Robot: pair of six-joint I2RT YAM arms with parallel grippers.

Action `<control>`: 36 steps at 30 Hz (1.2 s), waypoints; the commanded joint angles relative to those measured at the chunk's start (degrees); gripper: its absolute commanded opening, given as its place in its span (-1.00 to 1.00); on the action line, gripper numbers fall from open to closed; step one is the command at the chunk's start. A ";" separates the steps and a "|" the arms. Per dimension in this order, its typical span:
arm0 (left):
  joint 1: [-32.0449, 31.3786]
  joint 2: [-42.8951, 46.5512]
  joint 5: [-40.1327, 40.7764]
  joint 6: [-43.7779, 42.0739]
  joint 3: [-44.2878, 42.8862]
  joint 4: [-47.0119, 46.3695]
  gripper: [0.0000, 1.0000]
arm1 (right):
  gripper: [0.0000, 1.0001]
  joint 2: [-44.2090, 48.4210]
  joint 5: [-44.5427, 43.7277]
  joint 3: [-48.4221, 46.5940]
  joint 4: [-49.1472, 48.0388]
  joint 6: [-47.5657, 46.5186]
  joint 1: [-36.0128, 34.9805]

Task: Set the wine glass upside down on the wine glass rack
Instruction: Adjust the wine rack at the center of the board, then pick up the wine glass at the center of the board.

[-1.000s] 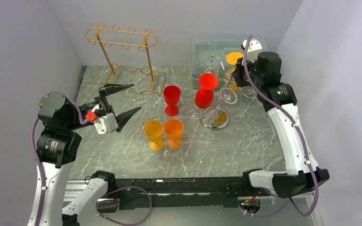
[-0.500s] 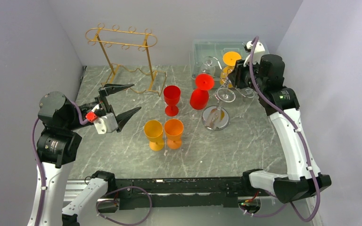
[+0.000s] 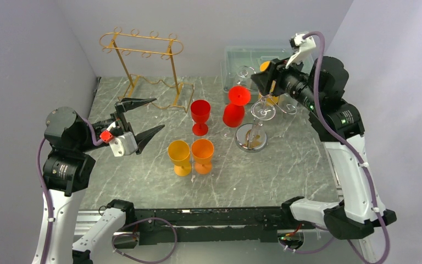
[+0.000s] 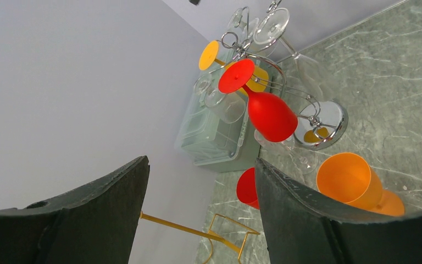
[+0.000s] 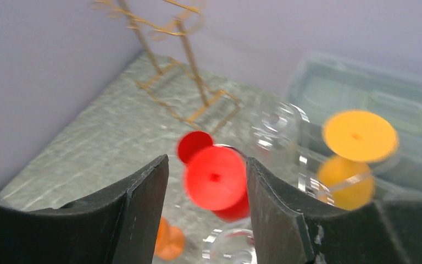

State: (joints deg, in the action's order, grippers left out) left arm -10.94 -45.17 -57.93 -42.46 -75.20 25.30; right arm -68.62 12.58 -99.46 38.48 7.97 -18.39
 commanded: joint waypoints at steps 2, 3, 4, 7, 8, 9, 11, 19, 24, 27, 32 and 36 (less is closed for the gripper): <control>0.13 0.26 0.00 -0.81 -0.01 -0.60 0.51 | 0.14 -2.36 -11.21 -8.93 3.06 0.77 -14.37; 0.13 0.26 0.00 -0.81 -0.01 -0.60 0.51 | 0.14 -3.18 -13.08 -9.56 3.69 0.88 -16.24; 0.13 0.26 0.00 -0.81 -0.01 -0.60 0.51 | 0.15 -3.70 -15.19 -9.72 3.94 0.97 -18.09; 0.13 0.26 0.00 -0.81 -0.01 -0.60 0.51 | 0.18 -4.95 -19.50 -8.82 4.03 1.06 -21.86; 0.13 0.26 0.00 -0.81 -0.01 -0.60 0.51 | 0.20 -5.59 -20.24 -9.05 4.51 1.08 -22.65; 0.13 0.26 0.00 -0.81 -0.01 -0.60 0.51 | 0.22 -6.21 -21.71 -9.66 5.36 0.88 -23.51; 0.13 0.26 0.00 -0.81 -0.01 -0.60 0.51 | 0.31 -6.88 -23.38 -10.96 6.91 0.55 -24.34; 0.13 0.26 0.00 -0.81 -0.01 -0.60 0.51 | 1.00 -0.85 -27.13 -7.34 5.21 -0.39 -24.32; 0.13 0.26 0.00 -0.81 -0.01 -0.60 0.51 | 1.00 5.81 -32.33 -0.56 2.02 0.94 -23.91; 0.13 0.26 0.00 -0.81 -0.01 -0.60 0.51 | 1.00 5.60 -32.23 -0.30 3.58 2.41 -23.95; 0.13 0.26 0.00 -0.81 -0.01 -0.60 0.51 | 1.00 3.24 -33.77 -3.45 7.34 2.17 -23.89; 0.13 0.26 0.00 -0.81 -0.01 -0.60 0.51 | 1.00 7.44 -30.90 -3.12 5.62 2.83 -22.68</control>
State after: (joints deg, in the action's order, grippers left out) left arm -10.94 -45.17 -57.93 -42.46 -75.20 25.30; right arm -64.71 -19.25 -101.65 44.95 9.63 -42.06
